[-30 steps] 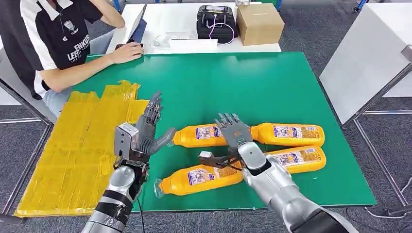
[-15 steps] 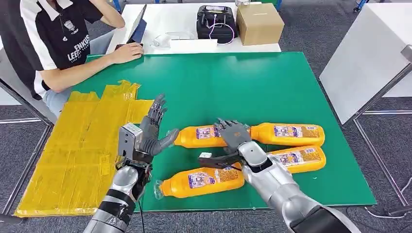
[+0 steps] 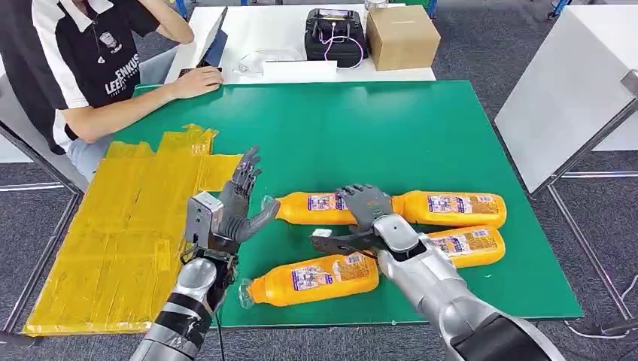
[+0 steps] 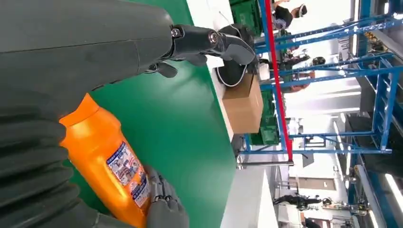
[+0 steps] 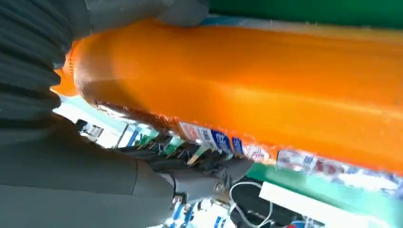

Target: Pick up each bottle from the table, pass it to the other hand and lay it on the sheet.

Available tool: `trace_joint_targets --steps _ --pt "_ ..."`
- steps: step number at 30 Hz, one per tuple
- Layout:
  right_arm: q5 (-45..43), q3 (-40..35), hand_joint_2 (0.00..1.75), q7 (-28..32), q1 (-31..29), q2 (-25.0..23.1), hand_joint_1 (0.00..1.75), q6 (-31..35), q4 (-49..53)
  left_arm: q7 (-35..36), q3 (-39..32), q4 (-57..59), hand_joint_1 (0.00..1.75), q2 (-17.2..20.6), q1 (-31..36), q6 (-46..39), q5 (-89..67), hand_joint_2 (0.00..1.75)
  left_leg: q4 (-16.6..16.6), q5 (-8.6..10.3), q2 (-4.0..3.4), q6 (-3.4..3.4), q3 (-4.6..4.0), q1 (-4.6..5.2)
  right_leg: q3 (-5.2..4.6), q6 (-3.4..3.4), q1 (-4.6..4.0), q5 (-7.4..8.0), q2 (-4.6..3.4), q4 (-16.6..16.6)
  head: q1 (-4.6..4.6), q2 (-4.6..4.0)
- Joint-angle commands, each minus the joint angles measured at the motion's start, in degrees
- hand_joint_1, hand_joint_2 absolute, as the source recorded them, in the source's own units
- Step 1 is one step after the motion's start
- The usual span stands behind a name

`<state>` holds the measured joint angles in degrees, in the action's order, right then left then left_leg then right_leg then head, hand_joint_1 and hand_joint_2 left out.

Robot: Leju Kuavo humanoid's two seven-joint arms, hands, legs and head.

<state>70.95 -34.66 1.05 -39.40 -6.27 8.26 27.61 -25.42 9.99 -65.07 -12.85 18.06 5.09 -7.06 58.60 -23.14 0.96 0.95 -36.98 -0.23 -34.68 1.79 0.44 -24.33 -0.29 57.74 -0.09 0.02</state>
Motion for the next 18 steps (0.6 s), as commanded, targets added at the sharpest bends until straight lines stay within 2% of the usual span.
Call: trace_joint_targets --steps 1,2,3,4,5,7,8,9,10,13,15,17,18 --pt "-0.55 2.07 1.75 -1.73 -0.32 1.11 1.75 5.39 -1.09 0.15 1.22 2.5 0.0 0.67 1.03 0.12 0.03 1.75 -0.07 -0.08 0.01 -0.03 0.29 -0.03 0.36 -0.03 -0.05 -0.09 0.11 -0.13 0.0 0.0" --pt "-1.13 3.4 1.75 -2.08 0.1 0.88 1.75 8.69 0.3 0.13 1.19 2.27 0.0 0.64 0.87 0.08 -0.02 1.75 -0.09 -0.12 -0.03 -0.04 0.41 -0.08 0.5 -0.04 -0.1 -0.1 0.1 -0.21 -0.02 0.0" --pt "-2.97 7.05 1.75 -2.02 1.5 0.25 1.75 15.3 3.76 0.32 1.22 1.87 0.0 0.63 0.64 0.0 -0.24 1.75 -0.05 -0.03 0.02 -0.02 0.14 -0.01 0.18 -0.01 -0.02 -0.05 0.09 -0.07 0.0 0.0" --pt "-3.91 8.96 1.75 -1.69 2.52 -0.16 1.75 17.92 6.51 0.4 1.3 1.62 0.0 0.62 0.51 -0.04 -0.38 1.75 -0.05 -0.06 -0.01 -0.03 0.21 -0.02 0.25 -0.02 -0.04 -0.06 0.08 -0.1 0.0 0.0" --pt "-6.57 12.13 1.75 0.17 4.61 -0.79 1.75 22.15 11.38 0.54 1.5 1.36 0.0 0.58 0.38 -0.16 -0.75 1.75 -0.04 -0.11 -0.05 -0.04 0.26 -0.05 0.32 -0.04 -0.07 -0.09 0.06 -0.12 -0.02 0.0" --pt "-10.74 15.67 1.75 4.27 9.29 -1.35 1.75 26.6 22.53 0.47 2.49 1.3 0.0 0.51 0.49 -0.32 -1.75 1.75 -0.02 -0.13 -0.11 -0.05 0.21 -0.04 0.24 -0.04 -0.06 -0.1 -0.02 -0.07 0.0 0.0" --pt "-11.28 16.44 1.75 4.76 11.25 -1.43 1.75 27.7 27.35 0.4 2.98 1.29 0.0 0.38 0.5 -0.46 -2.22 1.75 -0.02 -0.21 -0.17 -0.06 0.35 -0.08 0.42 -0.06 -0.11 -0.14 -0.03 -0.12 0.0 0.0" --pt "-12.82 17.45 1.75 6.02 13.56 -1.72 1.75 29.12 32.14 0.32 3.57 1.22 0.0 0.3 0.5 -0.57 -2.71 1.75 -0.01 -0.12 -0.07 -0.05 0.11 -0.05 0.17 -0.04 -0.08 -0.09 0.02 -0.05 0.0 0.0" --pt "-12.68 17.46 1.75 6.05 14.26 -1.56 1.75 29.01 33.47 0.28 3.83 1.18 0.0 0.17 0.46 -0.6 -2.83 1.75 -0.02 -0.15 -0.03 -0.06 0.19 -0.06 0.27 -0.05 -0.09 -0.14 0.08 -0.07 0.0 0.0" --pt "-12.25 18.8 1.75 4.87 15.27 -2.02 1.75 28.91 34.52 0.34 4.24 0.7 0.0 0.13 0.31 -0.96 -3.13 1.75 -0.02 -0.1 0.15 -0.04 0.13 -0.05 0.23 -0.04 -0.06 -0.14 0.22 -0.06 0.0 0.0" --pt "-12.3 20.03 1.75 5.81 15.33 -2.86 1.75 30.72 33.51 0.87 5.41 0.84 0.0 -0.05 0.57 -0.94 -4.11 1.75 -0.01 -0.19 0.15 -0.04 0.33 -0.09 0.49 -0.04 -0.11 -0.21 0.25 -0.14 0.02 0.0" --pt "-12.69 20.69 1.75 6.18 15.23 -3.29 1.75 31.44 32.81 1.01 6.26 1.29 0.0 -0.46 0.69 -0.88 -4.54 1.75 0.0 -0.07 0.1 -0.02 0.06 -0.03 0.12 -0.02 -0.05 -0.08 0.14 -0.05 0.0 0.0" --pt "-13.41 21.42 1.75 6.71 15.33 -3.63 1.75 31.74 32.87 1.04 6.69 1.54 0.0 -0.58 0.74 -0.9 -4.7 1.75 0.02 -0.1 0.15 -0.03 0.13 -0.04 0.25 -0.02 -0.07 -0.13 0.22 -0.06 -0.02 0.0"
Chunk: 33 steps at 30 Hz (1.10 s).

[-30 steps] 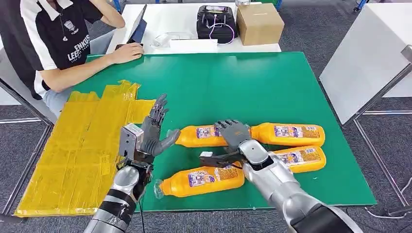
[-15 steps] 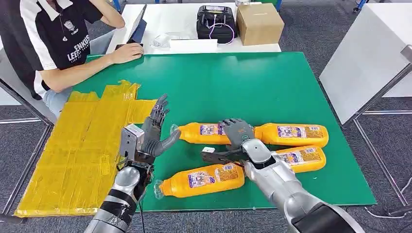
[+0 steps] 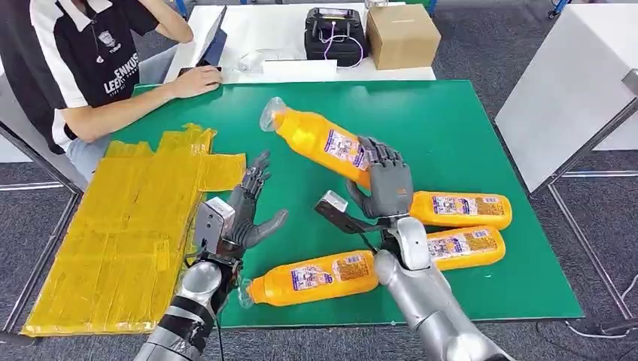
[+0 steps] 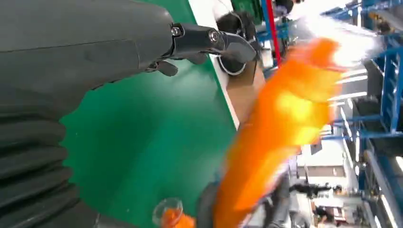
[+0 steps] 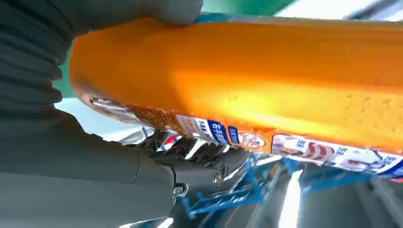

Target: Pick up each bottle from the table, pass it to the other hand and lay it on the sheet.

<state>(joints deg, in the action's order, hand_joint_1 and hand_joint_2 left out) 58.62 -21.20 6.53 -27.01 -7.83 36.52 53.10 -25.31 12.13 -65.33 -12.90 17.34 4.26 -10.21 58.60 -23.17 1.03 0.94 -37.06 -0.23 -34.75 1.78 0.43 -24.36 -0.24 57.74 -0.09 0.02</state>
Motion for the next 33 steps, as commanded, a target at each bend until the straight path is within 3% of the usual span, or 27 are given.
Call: trace_joint_targets --steps 1,4,6,11,12,13,15,21,27,33 --pt "-1.47 8.26 1.75 1.54 3.02 -2.22 1.75 3.48 7.44 0.94 4.7 1.93 0.0 -0.63 1.47 -0.08 -1.57 1.75 0.0 -0.03 0.01 -0.01 0.11 0.0 0.16 -0.01 -0.02 -0.04 0.08 -0.04 0.02 0.0" --pt "-8.27 8.4 1.75 6.01 3.88 -2.83 1.75 1.48 8.66 0.95 5.2 2.36 0.0 -0.59 1.6 -0.24 -1.63 1.75 -0.02 -0.03 0.04 -0.01 0.16 -0.01 0.23 -0.01 -0.02 -0.06 0.13 -0.06 -0.02 0.0" --pt "-16.33 7.03 1.75 10.03 5.01 -3.17 1.75 -5.62 10.28 0.97 5.64 2.89 0.0 -0.48 2.18 -0.31 -1.66 1.75 -0.04 -0.06 0.03 -0.02 0.24 -0.03 0.33 -0.02 -0.04 -0.08 0.13 -0.1 -0.02 0.0" --pt "-16.35 6.89 1.75 10.05 5.11 -3.33 1.75 -5.62 10.27 0.97 5.64 2.88 0.0 -0.49 2.23 -0.33 -1.66 1.75 -0.02 -0.05 -0.03 -0.02 0.16 -0.01 0.18 -0.02 -0.02 -0.05 0.04 -0.05 0.02 0.0" --pt "-17.93 6.9 1.75 10.57 5.2 -3.56 1.75 -6.84 10.34 1.0 5.67 2.88 0.0 -0.44 2.29 -0.27 -1.68 1.75 -0.05 -0.18 -0.09 -0.06 0.5 -0.09 0.58 -0.06 -0.12 -0.15 0.06 -0.17 0.0 0.0" --pt "-24.24 6.23 1.75 12.81 5.34 -3.43 1.75 -13.63 10.58 0.96 6.08 2.96 0.0 -0.28 2.6 0.21 -1.6 1.75 -0.01 -0.07 0.0 -0.03 0.19 -0.03 0.23 -0.02 -0.03 -0.07 0.09 -0.06 0.0 0.0" --pt "-28.09 4.29 1.75 13.39 5.21 -3.9 1.75 -21.0 8.55 0.9 6.74 2.8 0.0 -0.36 3.17 1.02 -1.46 1.75 -0.02 -0.06 0.02 -0.02 0.21 -0.04 0.26 -0.02 -0.04 -0.08 0.12 -0.08 0.0 0.0" --pt "-33.26 -2.57 1.75 19.72 4.79 -5.24 1.75 -32.91 2.04 1.27 9.0 4.35 0.0 -1.05 6.36 2.06 -1.14 1.75 -0.03 -0.04 -0.11 -0.03 0.16 -0.05 0.17 -0.02 -0.06 -0.02 0.0 -0.07 0.0 0.0" --pt "-29.12 -10.12 1.75 21.03 5.62 -6.0 1.75 -35.61 0.24 1.58 8.92 8.53 0.0 -2.08 9.33 2.16 -0.41 1.75 -0.04 -0.13 -0.18 -0.04 0.39 -0.11 0.46 -0.03 -0.13 -0.07 -0.03 -0.17 0.0 0.0" --pt "-28.84 -10.81 1.75 21.07 5.67 -6.2 1.75 -35.42 -0.08 1.51 8.85 9.19 0.0 -2.23 9.7 2.1 -0.33 1.75 -0.02 -0.03 -0.02 -0.02 0.09 -0.04 0.14 -0.01 -0.05 -0.03 0.06 -0.06 -0.04 0.0"
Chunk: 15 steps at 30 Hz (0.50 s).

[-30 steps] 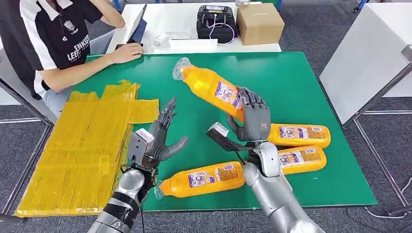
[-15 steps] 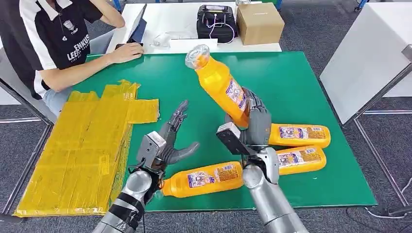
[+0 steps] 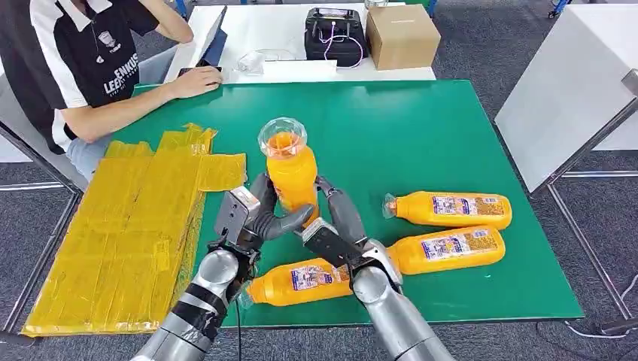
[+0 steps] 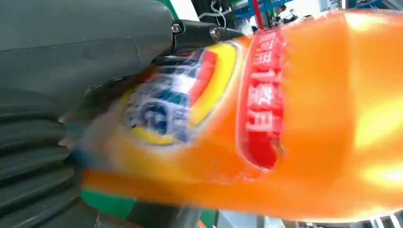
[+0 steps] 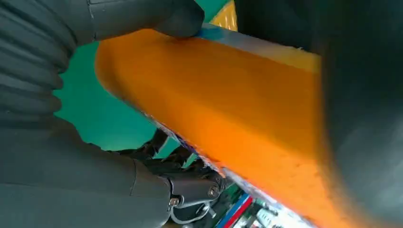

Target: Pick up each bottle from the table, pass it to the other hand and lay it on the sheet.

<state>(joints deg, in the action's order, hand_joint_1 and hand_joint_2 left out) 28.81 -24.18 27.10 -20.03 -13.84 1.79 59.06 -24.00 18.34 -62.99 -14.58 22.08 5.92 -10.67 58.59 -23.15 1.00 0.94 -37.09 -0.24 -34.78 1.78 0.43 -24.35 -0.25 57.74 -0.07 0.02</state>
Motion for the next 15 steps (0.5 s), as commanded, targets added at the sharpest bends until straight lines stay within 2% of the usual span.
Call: trace_joint_targets --steps 1,2,8,9,14,15 --pt "0.98 -7.83 1.75 0.5 -1.31 -0.19 1.75 -0.69 -6.04 0.2 2.65 6.85 0.0 -0.55 4.95 0.44 0.13 1.75 -0.04 -0.15 -0.03 -0.04 0.45 -0.12 0.58 -0.04 -0.15 -0.12 0.11 -0.19 0.0 0.0" --pt "0.93 -7.79 1.75 0.49 -1.43 -0.04 1.75 -0.78 -6.02 0.16 2.64 6.9 0.0 -0.54 4.9 0.45 0.16 1.75 -0.01 -0.06 -0.04 -0.02 0.17 -0.03 0.21 -0.02 -0.05 -0.05 0.03 -0.06 -0.04 0.0" --pt "2.1 -8.64 1.75 0.59 -1.21 0.02 1.75 0.24 -5.69 0.14 2.58 7.24 0.0 -0.64 5.11 0.33 0.21 1.75 0.0 -0.06 -0.01 -0.02 0.14 -0.04 0.19 -0.02 -0.05 -0.05 0.06 -0.05 -0.04 0.0" --pt "2.19 -8.78 1.75 0.7 -0.98 -0.13 1.75 0.44 -5.54 0.1 2.57 7.37 0.0 -0.71 5.22 0.34 0.26 1.75 -0.01 -0.17 -0.06 -0.05 0.45 -0.12 0.56 -0.05 -0.14 -0.14 0.09 -0.16 -0.02 0.0" --pt "3.19 -10.82 1.75 0.32 -0.14 -0.07 1.75 1.63 -5.6 -0.32 2.05 8.71 0.0 -1.49 6.45 -0.59 0.59 1.75 0.0 -0.05 0.01 -0.03 0.12 -0.05 0.18 -0.02 -0.06 -0.05 0.09 -0.05 -0.02 0.0" --pt "3.3 -10.81 1.75 0.29 -0.1 0.06 1.75 2.04 -5.74 -0.69 1.48 8.28 1.31 -1.72 6.26 -1.48 0.83 1.75 0.0 -0.08 0.02 -0.03 0.21 -0.07 0.29 -0.03 -0.08 -0.09 0.12 -0.08 -0.02 0.0"
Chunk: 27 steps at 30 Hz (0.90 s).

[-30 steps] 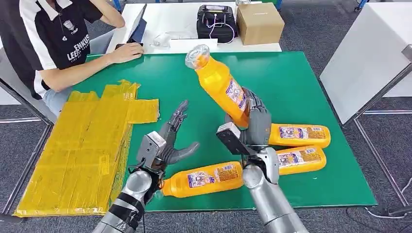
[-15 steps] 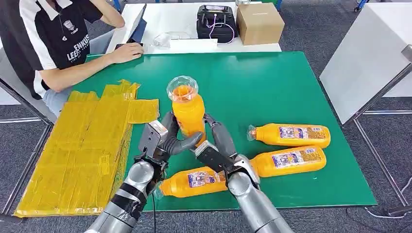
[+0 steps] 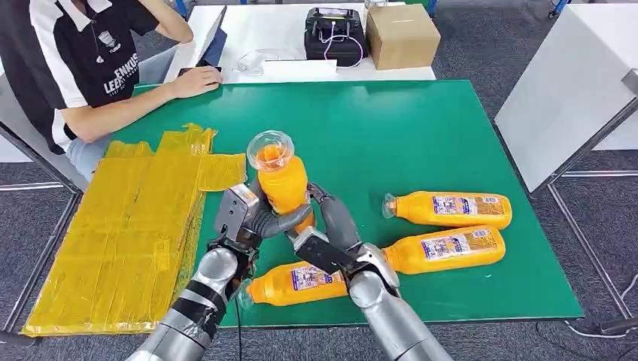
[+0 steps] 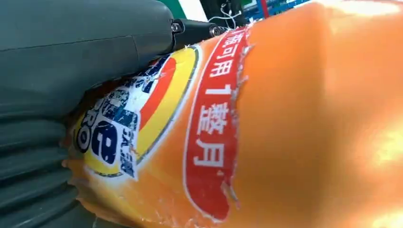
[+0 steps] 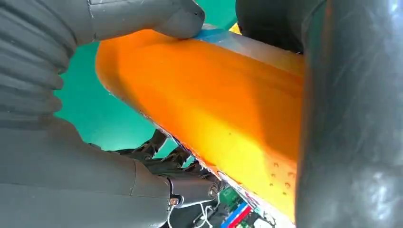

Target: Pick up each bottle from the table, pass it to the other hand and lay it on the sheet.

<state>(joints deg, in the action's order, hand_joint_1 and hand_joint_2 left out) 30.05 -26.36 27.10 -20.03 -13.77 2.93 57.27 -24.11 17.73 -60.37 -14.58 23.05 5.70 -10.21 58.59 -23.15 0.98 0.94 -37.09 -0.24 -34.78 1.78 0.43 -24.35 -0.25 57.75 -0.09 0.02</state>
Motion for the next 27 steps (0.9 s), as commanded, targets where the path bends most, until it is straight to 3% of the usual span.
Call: trace_joint_targets --steps 1,6,9,12,23,24,27 --pt "1.86 -8.39 1.75 0.36 -0.07 0.1 1.75 1.33 -4.1 -0.79 1.82 4.97 1.75 -1.76 4.94 -1.87 0.43 1.75 0.0 -0.12 0.02 -0.04 0.3 -0.09 0.4 -0.04 -0.12 -0.12 0.13 -0.1 0.0 0.0" --pt "1.11 -7.52 1.75 0.65 0.15 0.96 1.75 1.24 -3.17 -0.98 0.79 3.05 1.75 -1.58 3.85 -2.54 1.61 1.75 -0.01 -0.03 0.02 -0.01 0.09 -0.03 0.12 -0.02 -0.03 -0.04 0.09 -0.04 0.0 0.0" --pt "1.1 -7.43 1.75 0.66 0.21 0.97 1.75 1.39 -3.0 -1.84 -0.29 1.81 1.75 -2.08 3.33 -3.83 2.84 1.75 -0.03 -0.2 -0.03 -0.05 0.52 -0.14 0.65 -0.05 -0.17 -0.17 0.14 -0.21 0.0 0.0" --pt "1.1 -7.42 1.75 0.64 0.23 0.98 1.75 1.44 -3.01 -1.94 -0.36 1.58 1.75 -2.12 3.22 -4.08 2.94 1.75 0.0 -0.07 -0.01 -0.02 0.15 -0.05 0.21 -0.02 -0.06 -0.07 0.09 -0.06 0.0 0.0" --pt "1.1 -7.42 1.75 0.64 0.23 0.98 1.75 1.44 -3.01 -1.94 -0.36 1.58 1.75 -2.12 3.22 -4.08 2.94 1.75 0.0 -0.03 -0.01 -0.01 0.08 -0.04 0.12 -0.01 -0.04 -0.04 0.07 -0.05 0.0 0.0" --pt "1.1 -7.42 1.75 0.64 0.23 0.98 1.75 1.44 -3.01 -1.94 -0.36 1.58 1.75 -2.12 3.22 -4.08 2.94 1.75 -0.01 -0.17 -0.03 -0.04 0.43 -0.12 0.55 -0.04 -0.15 -0.15 0.13 -0.17 0.0 0.0" --pt "0.93 -7.03 1.75 0.49 0.3 1.04 1.75 2.1 -3.14 -3.53 -1.46 -0.6 1.75 -2.65 2.2 -6.92 3.59 1.75 0.0 -0.08 0.02 -0.02 0.19 -0.06 0.26 -0.02 -0.08 -0.09 0.13 -0.08 0.0 0.0"
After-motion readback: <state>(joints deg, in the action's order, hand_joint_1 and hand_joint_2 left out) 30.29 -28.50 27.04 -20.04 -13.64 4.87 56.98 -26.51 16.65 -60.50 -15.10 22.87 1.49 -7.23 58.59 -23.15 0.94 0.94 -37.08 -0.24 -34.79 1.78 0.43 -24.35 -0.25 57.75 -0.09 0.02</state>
